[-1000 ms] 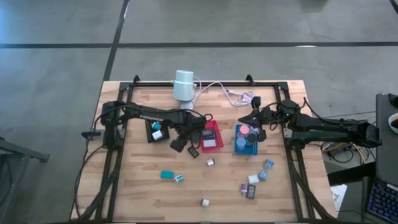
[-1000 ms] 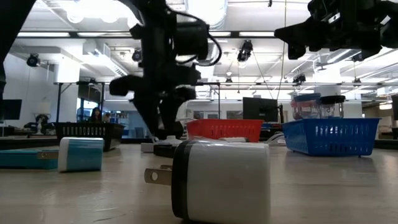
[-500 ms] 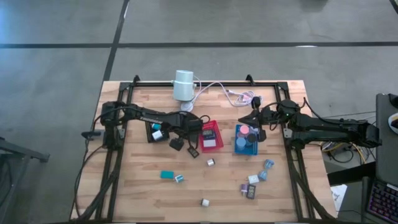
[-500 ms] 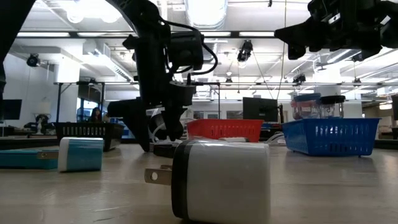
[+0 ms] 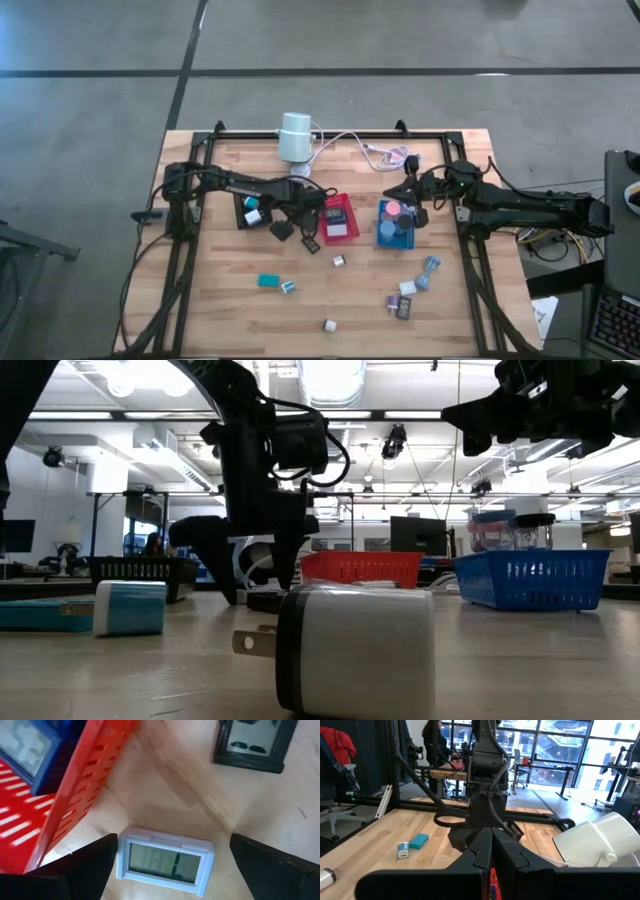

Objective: Pick & Place Office items
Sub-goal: Put the white digital clock into the red bin

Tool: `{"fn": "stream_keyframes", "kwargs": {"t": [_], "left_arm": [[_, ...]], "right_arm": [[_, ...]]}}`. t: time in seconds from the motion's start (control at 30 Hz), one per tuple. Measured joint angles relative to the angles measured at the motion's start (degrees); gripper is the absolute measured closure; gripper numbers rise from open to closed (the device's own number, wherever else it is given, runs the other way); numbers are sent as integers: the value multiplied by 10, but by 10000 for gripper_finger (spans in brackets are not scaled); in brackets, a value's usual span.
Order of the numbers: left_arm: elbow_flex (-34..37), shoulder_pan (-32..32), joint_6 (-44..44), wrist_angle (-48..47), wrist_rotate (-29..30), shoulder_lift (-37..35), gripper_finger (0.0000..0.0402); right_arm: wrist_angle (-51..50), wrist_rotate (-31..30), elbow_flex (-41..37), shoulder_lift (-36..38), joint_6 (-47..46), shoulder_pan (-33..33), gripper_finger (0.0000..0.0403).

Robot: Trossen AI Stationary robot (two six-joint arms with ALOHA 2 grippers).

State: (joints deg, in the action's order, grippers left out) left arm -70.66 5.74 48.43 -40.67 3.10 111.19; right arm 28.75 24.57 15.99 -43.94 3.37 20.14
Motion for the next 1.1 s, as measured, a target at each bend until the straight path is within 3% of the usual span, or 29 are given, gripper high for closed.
{"fn": "stream_keyframes", "kwargs": {"t": [0.27, 0.7, 0.9, 1.1], "left_arm": [[22, 5, 11, 16, -25, -2, 25], [39, 5, 51, 16, -42, -3, 137], [32, 5, 14, 9, -38, -8, 158], [17, 7, -103, 5, -26, -42, 137]], "right_arm": [[0, -1, 0, 0, 3, 0, 394], [0, -1, 0, 0, 3, 0, 394], [1, -1, 0, 0, 3, 0, 394], [1, -1, 0, 0, 7, 0, 394]]}}
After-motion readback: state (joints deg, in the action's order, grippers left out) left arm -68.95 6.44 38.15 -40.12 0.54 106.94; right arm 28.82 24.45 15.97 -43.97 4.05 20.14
